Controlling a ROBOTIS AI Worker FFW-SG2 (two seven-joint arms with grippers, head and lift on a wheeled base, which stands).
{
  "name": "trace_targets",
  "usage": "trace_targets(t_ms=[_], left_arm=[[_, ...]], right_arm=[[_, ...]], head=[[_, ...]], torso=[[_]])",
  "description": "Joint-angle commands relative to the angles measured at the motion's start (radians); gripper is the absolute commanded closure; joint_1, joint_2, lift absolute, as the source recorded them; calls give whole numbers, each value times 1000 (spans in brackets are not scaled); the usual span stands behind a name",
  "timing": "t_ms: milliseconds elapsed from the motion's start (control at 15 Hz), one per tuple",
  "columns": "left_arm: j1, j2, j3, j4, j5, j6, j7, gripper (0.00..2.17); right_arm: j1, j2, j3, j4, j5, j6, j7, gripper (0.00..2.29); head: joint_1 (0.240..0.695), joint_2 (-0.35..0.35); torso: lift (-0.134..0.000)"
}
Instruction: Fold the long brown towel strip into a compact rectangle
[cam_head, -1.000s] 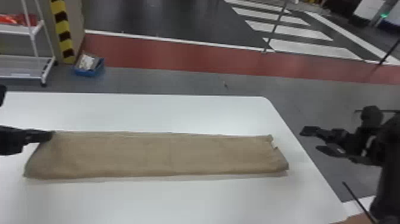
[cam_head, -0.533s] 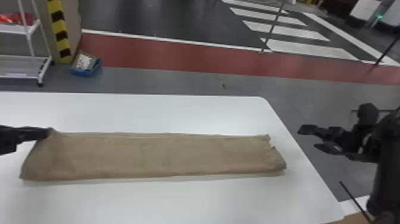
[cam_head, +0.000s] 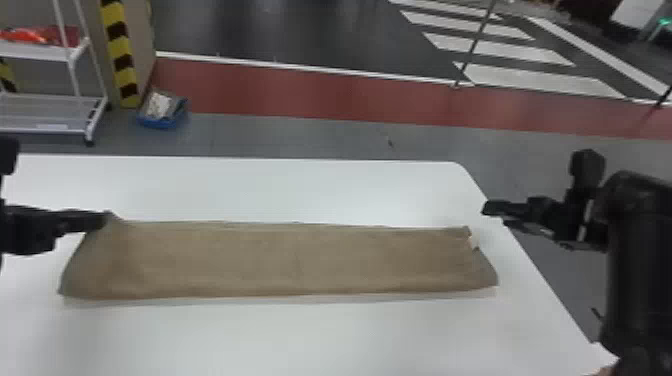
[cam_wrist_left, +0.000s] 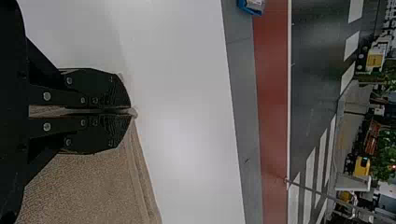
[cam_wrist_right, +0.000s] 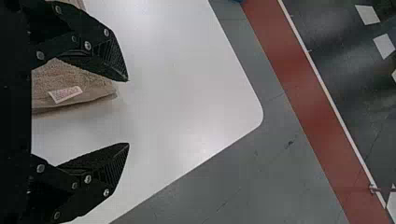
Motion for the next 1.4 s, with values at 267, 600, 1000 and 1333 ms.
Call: trace_targets(t_ms=[267, 600, 1000, 1333], left_arm=[[0, 8, -3, 0, 4, -21, -2, 1085], [3, 9, -3, 5, 4, -30, -2, 1085], [5, 9, -4, 7, 4, -30, -2, 1085], [8, 9, -4, 10, 4, -36, -2, 1085]], right_arm=[[9, 43, 55, 29, 75, -59, 11, 623], [17, 62, 84, 36, 109, -83, 11, 626], [29, 72, 102, 35, 115, -93, 11, 768], [29, 71, 98, 26, 115, -86, 11, 765]], head=[[695, -227], [695, -217], [695, -205], [695, -204]], torso=[[-124], [-124], [-124], [-124]])
